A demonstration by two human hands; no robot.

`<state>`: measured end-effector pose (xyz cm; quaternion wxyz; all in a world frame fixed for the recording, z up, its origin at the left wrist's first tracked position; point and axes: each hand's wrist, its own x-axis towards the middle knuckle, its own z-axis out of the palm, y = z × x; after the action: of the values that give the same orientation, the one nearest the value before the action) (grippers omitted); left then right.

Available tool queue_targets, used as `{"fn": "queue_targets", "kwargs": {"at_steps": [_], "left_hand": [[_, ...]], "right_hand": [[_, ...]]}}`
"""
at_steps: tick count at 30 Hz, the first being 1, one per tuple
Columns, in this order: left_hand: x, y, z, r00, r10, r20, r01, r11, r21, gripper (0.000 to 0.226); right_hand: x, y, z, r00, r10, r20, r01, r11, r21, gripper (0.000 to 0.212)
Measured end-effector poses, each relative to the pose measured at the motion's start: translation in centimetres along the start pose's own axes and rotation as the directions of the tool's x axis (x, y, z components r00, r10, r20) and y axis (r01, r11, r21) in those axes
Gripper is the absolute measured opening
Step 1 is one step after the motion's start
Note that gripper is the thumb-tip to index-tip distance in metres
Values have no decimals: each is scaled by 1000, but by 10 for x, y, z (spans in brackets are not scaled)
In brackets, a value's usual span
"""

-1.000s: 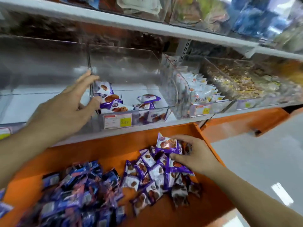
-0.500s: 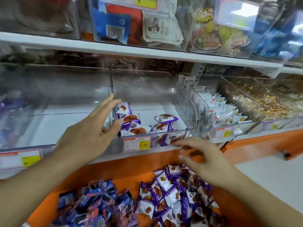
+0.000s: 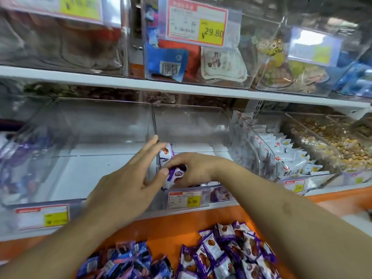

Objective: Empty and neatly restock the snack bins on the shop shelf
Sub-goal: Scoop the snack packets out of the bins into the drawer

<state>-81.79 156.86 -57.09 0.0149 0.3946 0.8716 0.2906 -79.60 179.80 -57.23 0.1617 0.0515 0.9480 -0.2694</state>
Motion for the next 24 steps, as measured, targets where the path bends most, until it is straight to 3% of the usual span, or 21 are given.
{"fn": "queue_targets", "kwargs": {"at_steps": [2,5,9,11,18,24], "left_hand": [[0,0,0,1000,-2,-3,2,1000,1,62],[0,-1,2,1000,1,-12,-1,1000,-2,63],[0,-3,3,1000,10,-19,-10,1000,-2,63],[0,-3,3,1000,13,-16,-13,1000,-7,62],[0,-2,3,1000,3,-19,-3,1000,10,62],[1,-4,6,1000,-1,-23,1,1000,14,62]], "right_hand": [[7,7,2,999,3,-40,-2,1000,25,43],[14,22,5,985,-14,-169,-6,993,-121,44],[13,28,3,983,72,-166,-100,981,-166,96],[13,24,2,985,116,-124,-140,970,-199,109],[17,22,4,964,74,-256,-75,997,3,66],[-8,18,-13,893,41,-449,36,986,160,55]]}}
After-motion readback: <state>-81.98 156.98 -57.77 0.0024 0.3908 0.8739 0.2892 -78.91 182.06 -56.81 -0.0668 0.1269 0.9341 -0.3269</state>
